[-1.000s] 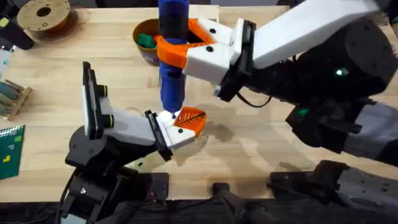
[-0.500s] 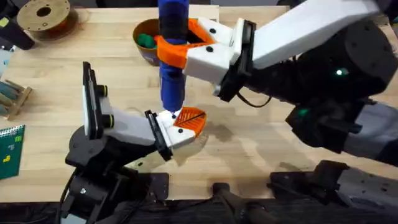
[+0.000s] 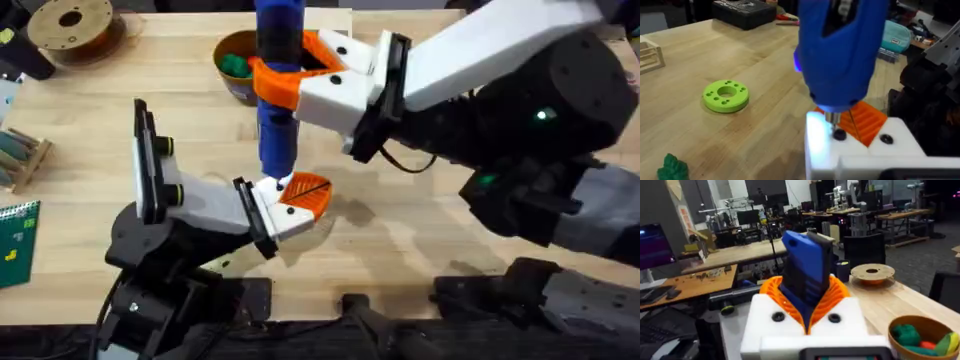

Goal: Pick up the gripper from the table and insert it into the empty holder that is missing its gripper. Then pick up a screw, insert it into the mounting hole, and use the screwdriver to tighten it. Finally, clean up the table by picking up the vegetable and placing it into the bucket.

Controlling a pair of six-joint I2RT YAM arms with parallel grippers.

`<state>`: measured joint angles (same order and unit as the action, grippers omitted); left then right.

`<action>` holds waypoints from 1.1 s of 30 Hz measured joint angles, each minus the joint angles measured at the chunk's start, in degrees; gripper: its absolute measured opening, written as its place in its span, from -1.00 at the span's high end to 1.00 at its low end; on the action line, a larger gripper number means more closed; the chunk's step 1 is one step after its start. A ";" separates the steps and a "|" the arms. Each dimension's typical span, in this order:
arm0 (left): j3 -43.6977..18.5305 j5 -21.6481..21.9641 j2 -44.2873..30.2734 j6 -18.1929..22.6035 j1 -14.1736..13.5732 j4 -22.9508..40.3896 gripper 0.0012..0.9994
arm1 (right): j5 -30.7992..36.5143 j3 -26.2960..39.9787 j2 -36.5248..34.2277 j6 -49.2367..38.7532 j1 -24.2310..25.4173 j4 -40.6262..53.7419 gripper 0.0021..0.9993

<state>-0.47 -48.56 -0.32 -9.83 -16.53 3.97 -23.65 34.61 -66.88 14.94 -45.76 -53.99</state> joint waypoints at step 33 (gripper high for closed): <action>0.00 -0.09 0.00 0.01 0.00 0.00 0.98 | -0.27 0.00 0.01 -0.15 0.00 -1.59 0.94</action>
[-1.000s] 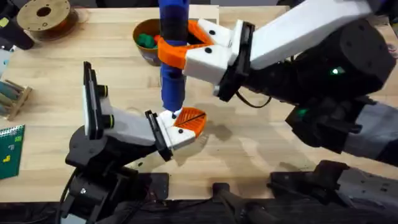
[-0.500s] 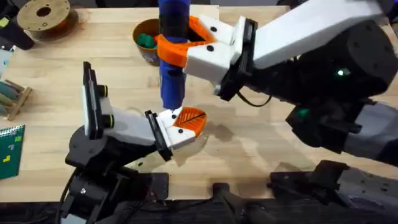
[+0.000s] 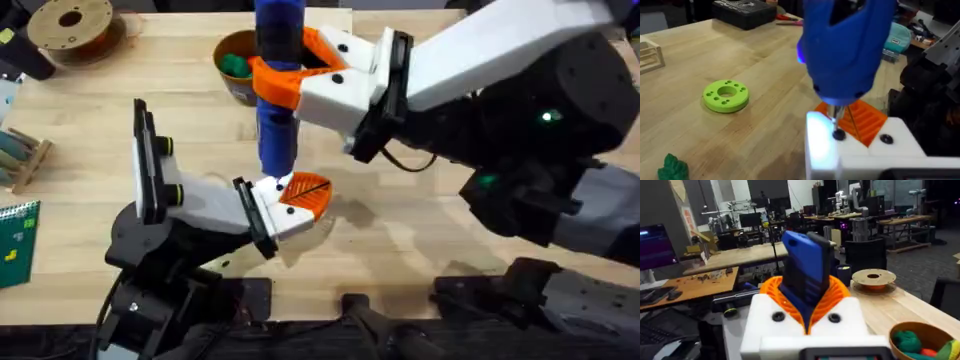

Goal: Pick up the gripper from the table and insert it into the empty holder that is missing its gripper. Then pick up a screw, insert it into the mounting hole, and use the screwdriver to tighten it. Finally, clean up the table by picking up the vegetable and placing it into the bucket.

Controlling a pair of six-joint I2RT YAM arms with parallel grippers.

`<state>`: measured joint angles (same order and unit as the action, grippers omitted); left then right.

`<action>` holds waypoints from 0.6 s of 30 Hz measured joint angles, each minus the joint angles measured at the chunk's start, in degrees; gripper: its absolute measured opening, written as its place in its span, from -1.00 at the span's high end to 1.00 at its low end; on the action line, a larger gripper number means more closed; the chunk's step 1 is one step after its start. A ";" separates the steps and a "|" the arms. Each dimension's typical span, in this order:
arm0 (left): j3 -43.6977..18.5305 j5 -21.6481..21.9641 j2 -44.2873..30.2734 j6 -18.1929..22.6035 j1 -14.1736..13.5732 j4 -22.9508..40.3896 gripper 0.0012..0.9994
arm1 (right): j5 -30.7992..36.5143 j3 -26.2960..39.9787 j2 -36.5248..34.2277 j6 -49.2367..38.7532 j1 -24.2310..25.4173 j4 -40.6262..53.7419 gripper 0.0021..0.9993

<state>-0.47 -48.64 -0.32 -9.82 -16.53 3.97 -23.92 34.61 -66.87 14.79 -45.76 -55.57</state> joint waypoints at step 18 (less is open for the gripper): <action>0.00 0.00 0.00 0.00 0.00 0.00 0.98 | -0.01 0.00 -0.02 0.66 0.00 0.39 0.94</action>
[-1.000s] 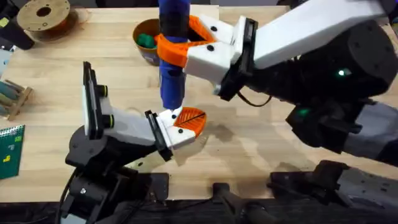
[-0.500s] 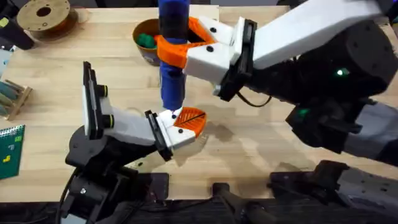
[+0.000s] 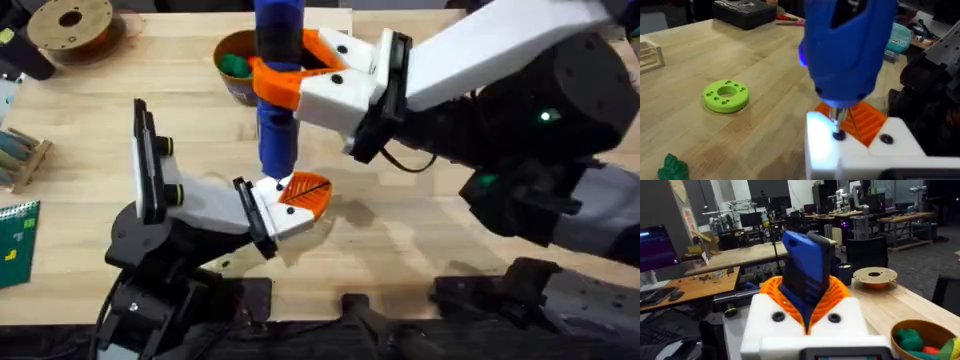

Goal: Pick up the gripper from the table and insert it into the empty holder that is missing its gripper. Then pick up a screw, insert it into the mounting hole, and use the screwdriver to tighten it. Finally, clean up the table by picking up the vegetable and placing it into the bucket.

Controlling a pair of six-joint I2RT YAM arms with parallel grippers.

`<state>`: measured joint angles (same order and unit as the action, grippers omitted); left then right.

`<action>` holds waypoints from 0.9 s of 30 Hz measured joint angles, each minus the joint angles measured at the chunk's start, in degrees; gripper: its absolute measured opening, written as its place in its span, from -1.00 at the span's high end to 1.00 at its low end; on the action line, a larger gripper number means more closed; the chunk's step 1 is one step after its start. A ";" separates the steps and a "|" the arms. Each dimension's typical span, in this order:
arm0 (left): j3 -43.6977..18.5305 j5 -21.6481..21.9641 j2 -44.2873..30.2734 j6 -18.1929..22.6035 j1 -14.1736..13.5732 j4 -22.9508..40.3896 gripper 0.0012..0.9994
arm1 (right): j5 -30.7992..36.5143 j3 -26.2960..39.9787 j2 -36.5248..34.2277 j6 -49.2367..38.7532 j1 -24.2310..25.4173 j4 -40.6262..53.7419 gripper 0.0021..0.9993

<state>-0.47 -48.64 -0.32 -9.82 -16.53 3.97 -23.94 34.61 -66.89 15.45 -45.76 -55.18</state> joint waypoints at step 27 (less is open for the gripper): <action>0.00 -0.02 0.00 0.00 0.00 0.00 0.98 | 0.07 0.00 0.70 -0.03 0.02 1.83 0.94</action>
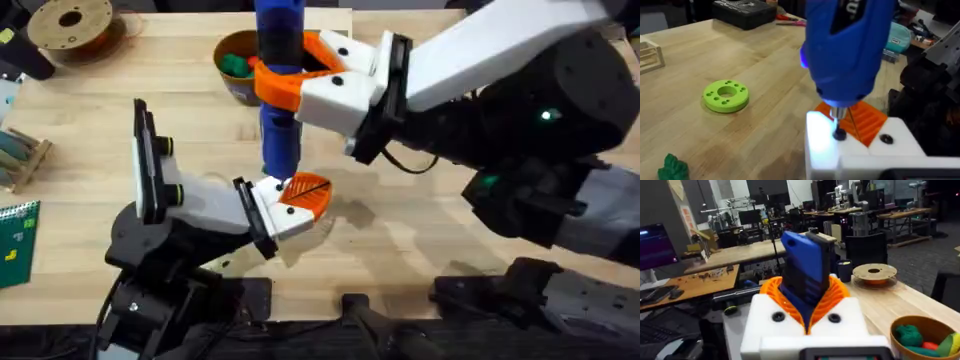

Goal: Pick up the gripper from the table and insert it into the empty holder that is missing its gripper. Then pick up a screw, insert it into the mounting hole, and use the screwdriver to tighten it. Finally, clean up the table by picking up the vegetable and placing it into the bucket.

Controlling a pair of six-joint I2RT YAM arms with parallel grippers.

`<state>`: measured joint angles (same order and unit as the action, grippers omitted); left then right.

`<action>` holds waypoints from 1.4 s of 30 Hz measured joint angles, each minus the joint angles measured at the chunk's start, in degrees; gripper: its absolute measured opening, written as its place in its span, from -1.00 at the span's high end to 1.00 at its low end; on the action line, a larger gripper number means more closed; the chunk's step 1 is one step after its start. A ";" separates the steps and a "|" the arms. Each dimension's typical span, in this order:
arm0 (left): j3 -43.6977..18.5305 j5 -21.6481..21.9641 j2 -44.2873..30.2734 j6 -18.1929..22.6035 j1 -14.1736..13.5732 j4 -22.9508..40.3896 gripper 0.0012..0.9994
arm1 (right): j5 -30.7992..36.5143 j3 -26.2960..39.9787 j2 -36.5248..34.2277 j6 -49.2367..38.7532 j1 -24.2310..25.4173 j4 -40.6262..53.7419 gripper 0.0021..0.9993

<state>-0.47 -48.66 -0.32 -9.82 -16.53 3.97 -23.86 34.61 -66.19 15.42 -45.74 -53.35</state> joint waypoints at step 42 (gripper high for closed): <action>0.00 0.02 0.00 -0.01 0.00 0.01 0.98 | 0.21 0.00 0.02 0.87 0.00 0.82 0.94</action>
<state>-0.47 -48.64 -0.32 -9.83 -16.53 3.97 -23.66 34.61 -66.17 16.29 -45.74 -52.53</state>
